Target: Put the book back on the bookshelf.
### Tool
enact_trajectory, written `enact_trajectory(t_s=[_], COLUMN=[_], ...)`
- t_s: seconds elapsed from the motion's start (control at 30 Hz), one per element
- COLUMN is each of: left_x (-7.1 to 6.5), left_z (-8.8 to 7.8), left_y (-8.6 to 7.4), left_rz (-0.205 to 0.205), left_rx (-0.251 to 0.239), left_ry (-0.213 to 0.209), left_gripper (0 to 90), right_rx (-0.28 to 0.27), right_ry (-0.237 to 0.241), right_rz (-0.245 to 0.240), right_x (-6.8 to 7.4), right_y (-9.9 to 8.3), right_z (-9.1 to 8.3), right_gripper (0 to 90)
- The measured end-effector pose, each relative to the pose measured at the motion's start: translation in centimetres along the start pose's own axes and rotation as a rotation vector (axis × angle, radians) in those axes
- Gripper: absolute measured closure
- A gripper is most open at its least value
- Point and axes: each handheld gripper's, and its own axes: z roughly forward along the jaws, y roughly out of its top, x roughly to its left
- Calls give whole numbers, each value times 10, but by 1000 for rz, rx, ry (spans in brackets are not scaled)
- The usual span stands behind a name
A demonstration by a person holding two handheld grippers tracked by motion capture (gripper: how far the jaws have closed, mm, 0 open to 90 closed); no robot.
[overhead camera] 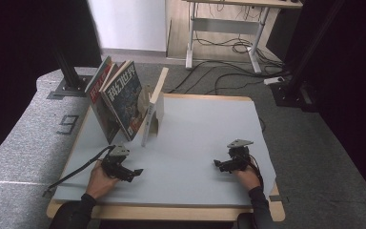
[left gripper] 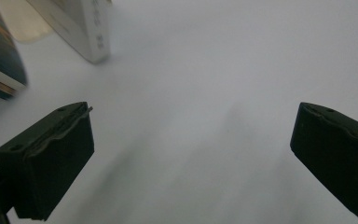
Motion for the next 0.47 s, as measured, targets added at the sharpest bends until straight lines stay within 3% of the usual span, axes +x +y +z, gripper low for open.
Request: enact_trajectory(t_s=[0.1, 0.17, 0.47], left_x=[2, 1, 0], left_z=[12, 14, 15], left_y=[-7, -8, -8], left_rz=[7, 20, 19], left_rx=[62, 76, 77], left_ry=[12, 25, 31], left_gripper=[0, 0, 0], right_rx=[0, 0, 0], right_ry=[0, 0, 1], right_rz=[0, 0, -1], right_x=[0, 0, 0], right_y=[0, 0, 0], right_z=[0, 0, 0], right_gripper=[0, 0, 0])
